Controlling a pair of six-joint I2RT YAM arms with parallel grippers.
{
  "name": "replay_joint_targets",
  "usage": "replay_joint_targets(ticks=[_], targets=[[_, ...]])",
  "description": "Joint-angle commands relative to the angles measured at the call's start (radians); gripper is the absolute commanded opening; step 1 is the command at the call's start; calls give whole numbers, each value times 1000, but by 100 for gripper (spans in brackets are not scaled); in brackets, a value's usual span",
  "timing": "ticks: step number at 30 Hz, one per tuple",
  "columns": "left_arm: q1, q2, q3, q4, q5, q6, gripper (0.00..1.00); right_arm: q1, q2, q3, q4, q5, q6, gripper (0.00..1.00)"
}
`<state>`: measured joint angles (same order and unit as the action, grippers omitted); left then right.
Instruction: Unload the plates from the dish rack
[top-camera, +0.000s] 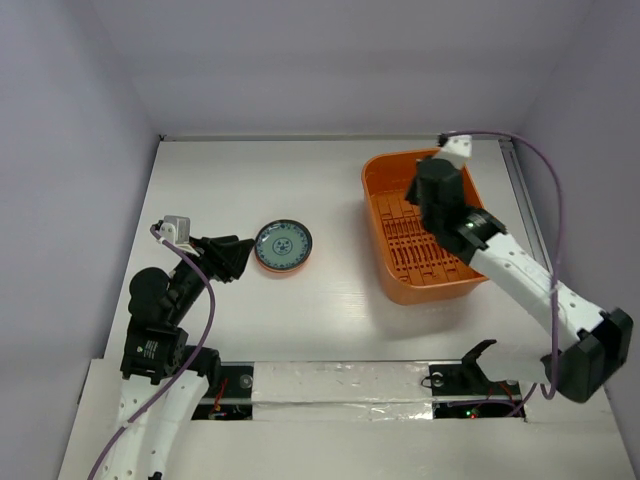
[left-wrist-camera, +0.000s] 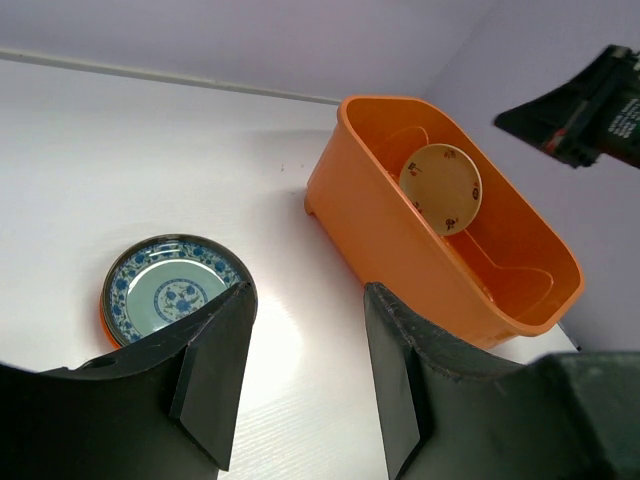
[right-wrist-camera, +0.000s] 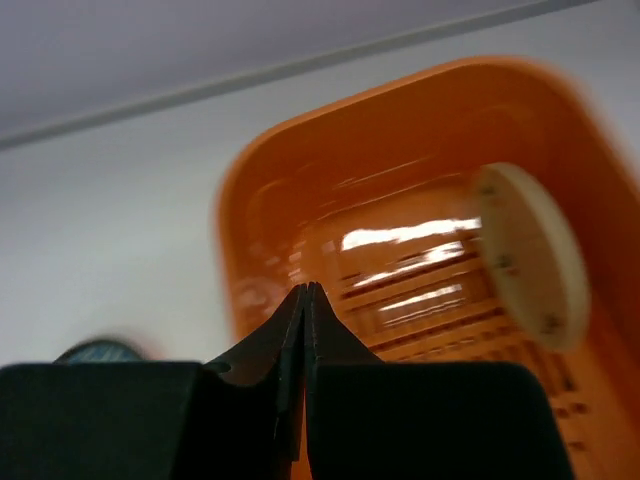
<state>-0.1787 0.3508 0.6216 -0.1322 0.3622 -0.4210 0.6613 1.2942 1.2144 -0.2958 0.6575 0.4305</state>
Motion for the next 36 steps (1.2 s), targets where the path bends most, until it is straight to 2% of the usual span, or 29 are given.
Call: replay_joint_targets(ticks=[1,2,4,5,6,8,13,15,25,28,31,36], targets=[[5,-10,-5,42,11,-4,45,-104,-91,-70,-60,89,-61,6],[5,-10,-5,43,9,-2,45,-123,-104,-99,-66,105,-74,16],[5,-13,-5,43,12,-4,45,-176,-118,-119,-83,110,-82,26],[5,-12,-6,43,14,-2,45,-190,-118,-128,-86,111,-87,39],[5,-15,-6,42,14,-2,45,-203,-116,-142,-88,113,-90,44],[-4,-16,-6,42,11,-2,45,-236,-98,-151,-85,107,-96,47],[-13,-27,-3,39,4,-1,45,-278,-27,-142,-74,73,-102,47],[-22,-32,-2,36,1,-1,45,-315,25,-130,-83,85,-104,47],[-50,-42,1,29,-6,1,45,-345,220,-66,-95,154,-125,43],[-50,-41,1,29,-8,1,45,-345,244,-33,-108,160,-136,38],[-50,-42,1,28,-9,1,45,-345,246,-16,-118,168,-144,26],[-59,-44,1,28,-11,1,45,-345,221,14,-158,180,-160,18]])
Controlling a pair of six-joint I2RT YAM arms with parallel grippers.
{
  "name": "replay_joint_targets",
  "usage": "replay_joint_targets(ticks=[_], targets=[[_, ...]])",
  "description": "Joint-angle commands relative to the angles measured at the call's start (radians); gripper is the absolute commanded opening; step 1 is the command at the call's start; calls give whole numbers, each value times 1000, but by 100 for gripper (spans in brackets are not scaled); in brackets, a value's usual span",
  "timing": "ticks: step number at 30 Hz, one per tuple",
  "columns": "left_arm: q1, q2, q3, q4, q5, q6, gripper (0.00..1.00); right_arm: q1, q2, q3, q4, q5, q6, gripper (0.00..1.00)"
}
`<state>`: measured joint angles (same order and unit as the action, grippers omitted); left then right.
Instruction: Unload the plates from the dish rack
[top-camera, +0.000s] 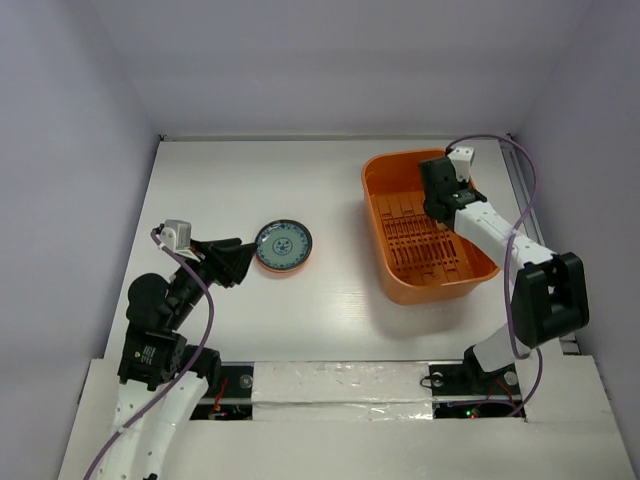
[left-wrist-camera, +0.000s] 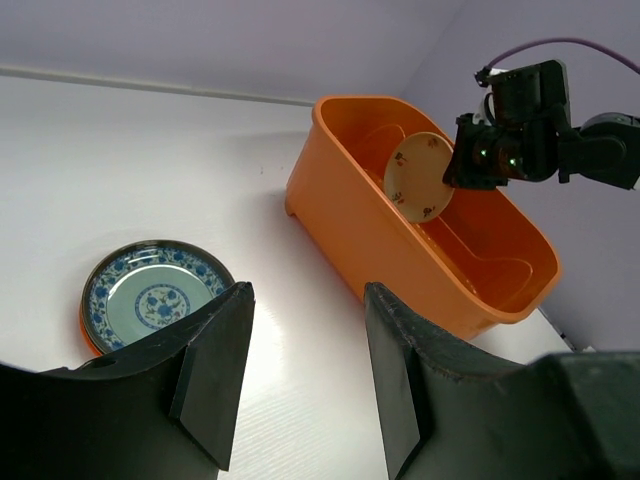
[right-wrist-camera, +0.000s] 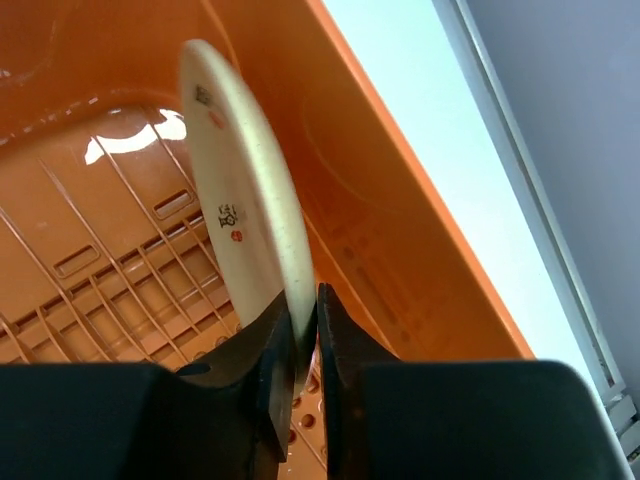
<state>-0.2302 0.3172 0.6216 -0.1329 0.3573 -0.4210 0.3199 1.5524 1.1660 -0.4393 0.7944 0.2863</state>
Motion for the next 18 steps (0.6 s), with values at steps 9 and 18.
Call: replay_joint_targets(ticks=[9,18], targets=[[-8,-7,1,30,-11,-2,45,21,-146,149,-87,37,-42,0],[2,2,0,30,-12,-4,45,156,-378,198,-59,-85,-30,0]])
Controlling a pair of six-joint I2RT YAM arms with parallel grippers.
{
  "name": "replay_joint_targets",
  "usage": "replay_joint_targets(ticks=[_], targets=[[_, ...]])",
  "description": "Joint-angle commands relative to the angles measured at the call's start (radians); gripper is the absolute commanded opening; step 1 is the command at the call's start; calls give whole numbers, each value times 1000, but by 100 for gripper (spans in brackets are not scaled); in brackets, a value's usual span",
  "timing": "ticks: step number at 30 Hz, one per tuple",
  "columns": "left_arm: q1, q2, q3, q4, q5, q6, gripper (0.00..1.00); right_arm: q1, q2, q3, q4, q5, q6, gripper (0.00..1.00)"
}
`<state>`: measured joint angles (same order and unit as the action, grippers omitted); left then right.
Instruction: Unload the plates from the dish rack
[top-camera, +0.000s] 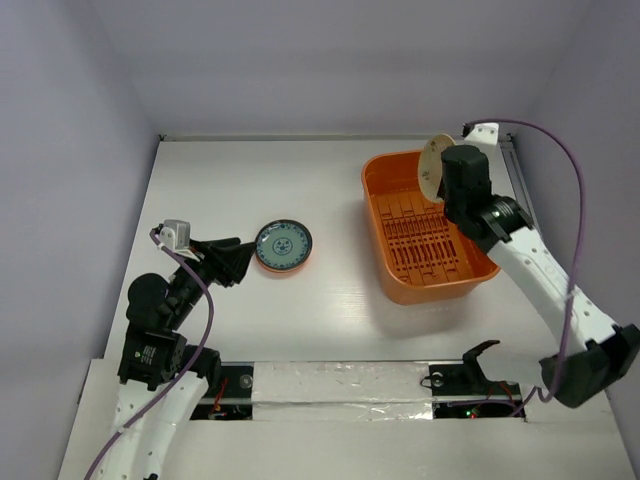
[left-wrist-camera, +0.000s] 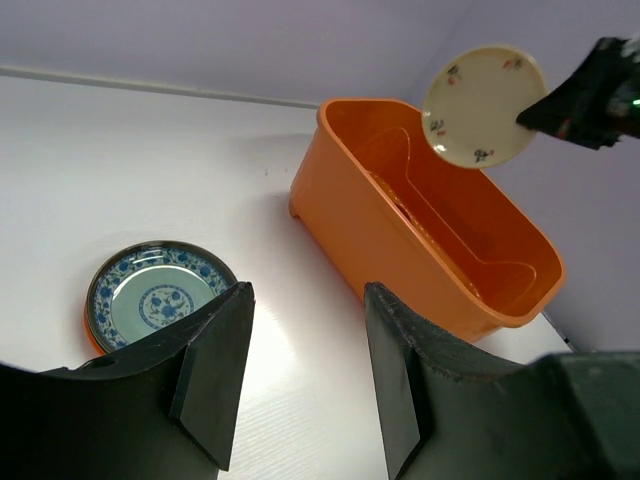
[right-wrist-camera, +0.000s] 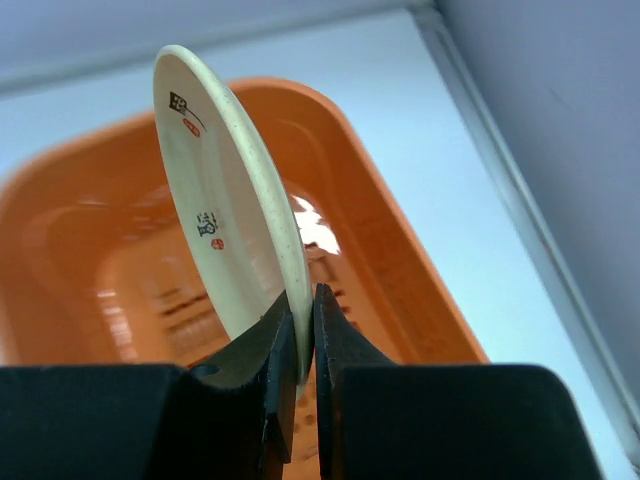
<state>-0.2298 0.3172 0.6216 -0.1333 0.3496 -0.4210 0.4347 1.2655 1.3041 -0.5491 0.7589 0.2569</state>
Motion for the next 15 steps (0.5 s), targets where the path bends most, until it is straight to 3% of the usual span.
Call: replay_joint_targets(ticks=[1,6,15], targets=[[1,8,0,32,-3,-4,45,51,-109,63,64,-76,-2,0],[23,23,-5,38,6,-4,45,134,-143,57,192,-415,53,0],[61,49,-5,41,12,-4,45,317,145,17,448,-697,185,0]])
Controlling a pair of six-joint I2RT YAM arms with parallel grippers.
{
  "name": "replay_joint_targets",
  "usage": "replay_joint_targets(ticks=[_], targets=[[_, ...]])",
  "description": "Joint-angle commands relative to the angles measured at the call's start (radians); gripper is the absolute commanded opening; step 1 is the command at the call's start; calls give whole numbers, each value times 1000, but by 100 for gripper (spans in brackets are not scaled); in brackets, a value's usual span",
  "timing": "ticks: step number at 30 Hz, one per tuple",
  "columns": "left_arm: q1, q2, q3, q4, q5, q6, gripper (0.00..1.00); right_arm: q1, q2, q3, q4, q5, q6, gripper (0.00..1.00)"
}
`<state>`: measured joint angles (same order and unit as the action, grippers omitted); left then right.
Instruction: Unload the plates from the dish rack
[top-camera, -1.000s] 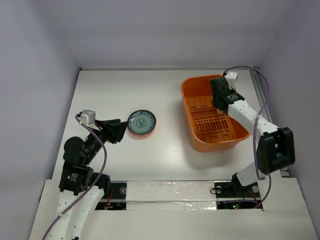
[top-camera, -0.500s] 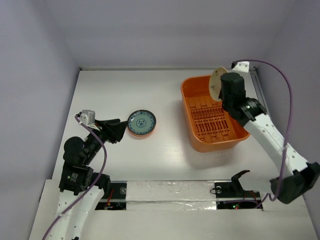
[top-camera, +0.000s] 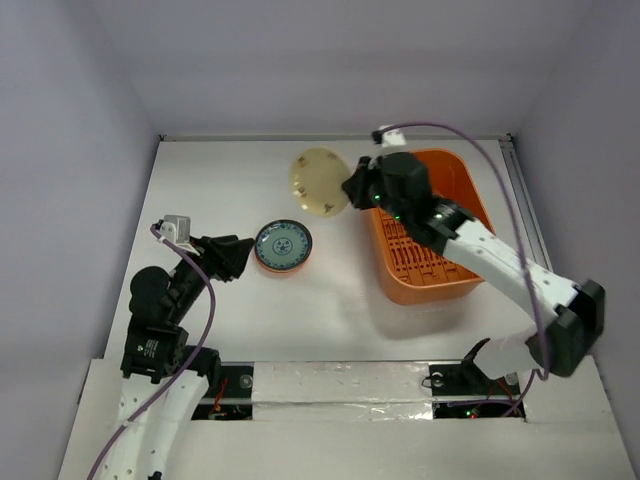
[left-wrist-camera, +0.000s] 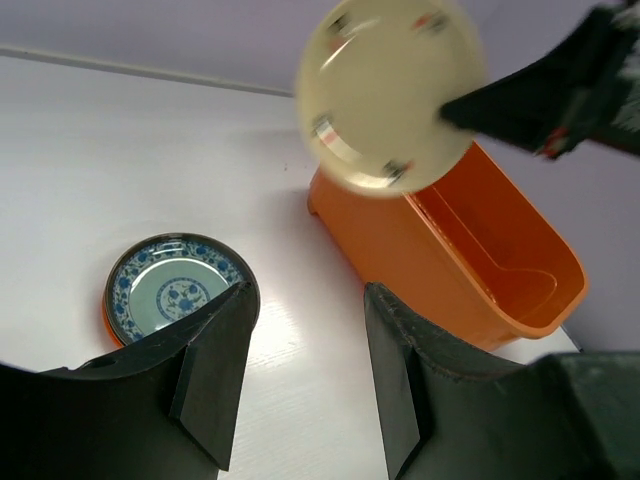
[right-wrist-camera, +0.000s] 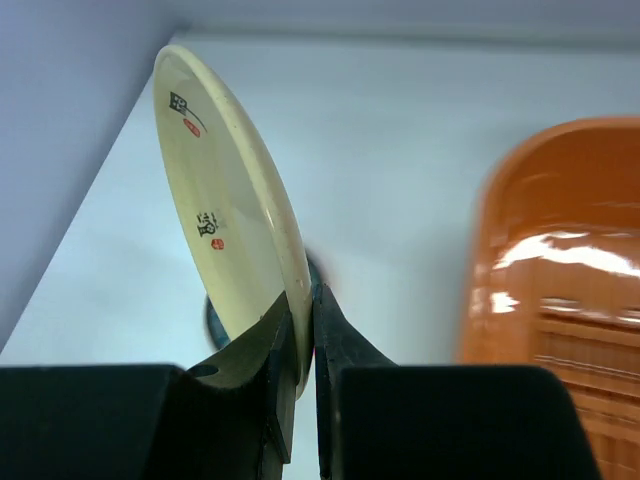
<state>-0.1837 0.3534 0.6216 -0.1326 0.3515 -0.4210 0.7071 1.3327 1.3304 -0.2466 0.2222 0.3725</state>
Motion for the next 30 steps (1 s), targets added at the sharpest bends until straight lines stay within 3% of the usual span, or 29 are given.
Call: replay_joint_targets(ticks=[1,13,30], targets=[[15,15,-5,42,10,-4,45,54,107,-1,161,-175,80,0],[24,6,-6,50,27,-2,45,117,446,53,273,-256,210,0],[33,-1,-10,53,32,-2,45,117,548,23,273,-247,236,16]])
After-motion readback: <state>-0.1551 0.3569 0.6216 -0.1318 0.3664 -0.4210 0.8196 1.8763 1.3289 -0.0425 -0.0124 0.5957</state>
